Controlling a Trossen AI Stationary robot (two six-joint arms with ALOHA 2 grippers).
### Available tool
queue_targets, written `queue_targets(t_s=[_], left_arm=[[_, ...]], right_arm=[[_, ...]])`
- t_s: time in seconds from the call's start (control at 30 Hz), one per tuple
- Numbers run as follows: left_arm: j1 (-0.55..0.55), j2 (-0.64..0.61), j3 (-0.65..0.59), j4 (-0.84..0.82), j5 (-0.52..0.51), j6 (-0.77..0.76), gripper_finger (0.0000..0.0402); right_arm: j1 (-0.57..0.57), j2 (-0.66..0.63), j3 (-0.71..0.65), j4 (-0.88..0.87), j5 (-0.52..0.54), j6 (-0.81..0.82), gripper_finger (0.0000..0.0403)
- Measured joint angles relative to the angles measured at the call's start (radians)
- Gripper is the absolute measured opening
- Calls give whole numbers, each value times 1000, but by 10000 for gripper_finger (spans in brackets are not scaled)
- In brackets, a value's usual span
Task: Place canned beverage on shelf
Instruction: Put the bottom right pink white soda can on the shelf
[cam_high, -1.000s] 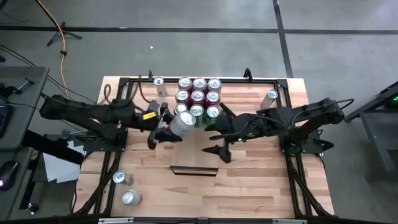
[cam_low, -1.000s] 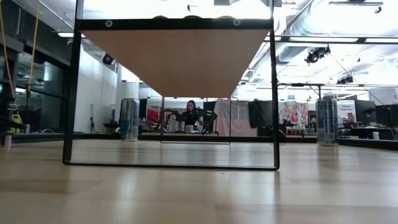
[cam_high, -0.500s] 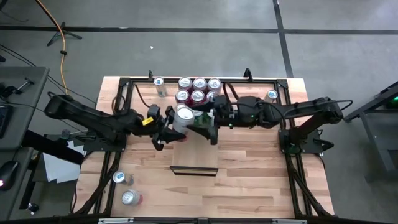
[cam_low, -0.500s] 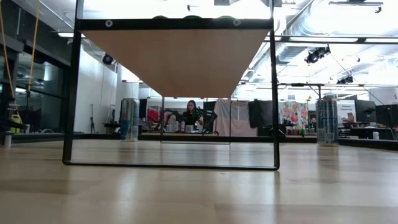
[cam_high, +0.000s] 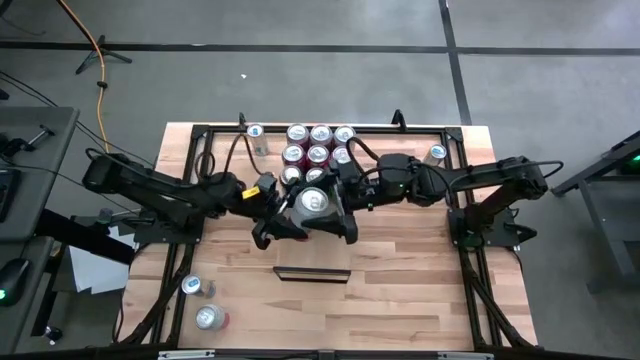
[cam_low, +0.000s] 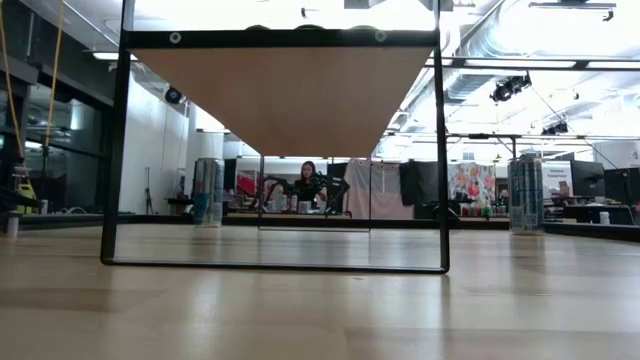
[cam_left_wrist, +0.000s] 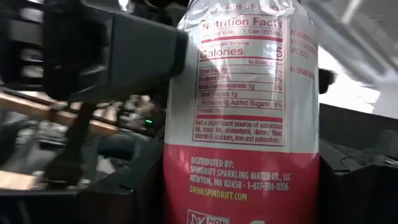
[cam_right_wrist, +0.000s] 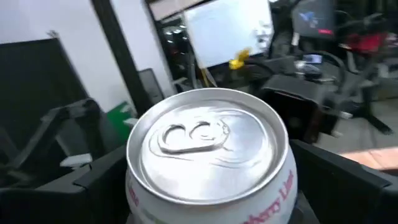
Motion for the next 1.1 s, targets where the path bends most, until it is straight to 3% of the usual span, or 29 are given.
queue_targets(t_s=[0.27, 0.43, 0.9, 1.1], left_arm=[[37, 56, 75, 2, 211, -82, 224], [56, 92, 97, -1, 275, -126, 224], [61, 104, 133, 12, 324, -151, 224], [61, 104, 133, 2, 336, -131, 224]], right_arm=[[0, 2, 0, 46, -129, -26, 376], [0, 10, 0, 86, -191, -44, 376], [0, 11, 0, 71, -238, -96, 372], [0, 10, 0, 66, -237, -103, 316]])
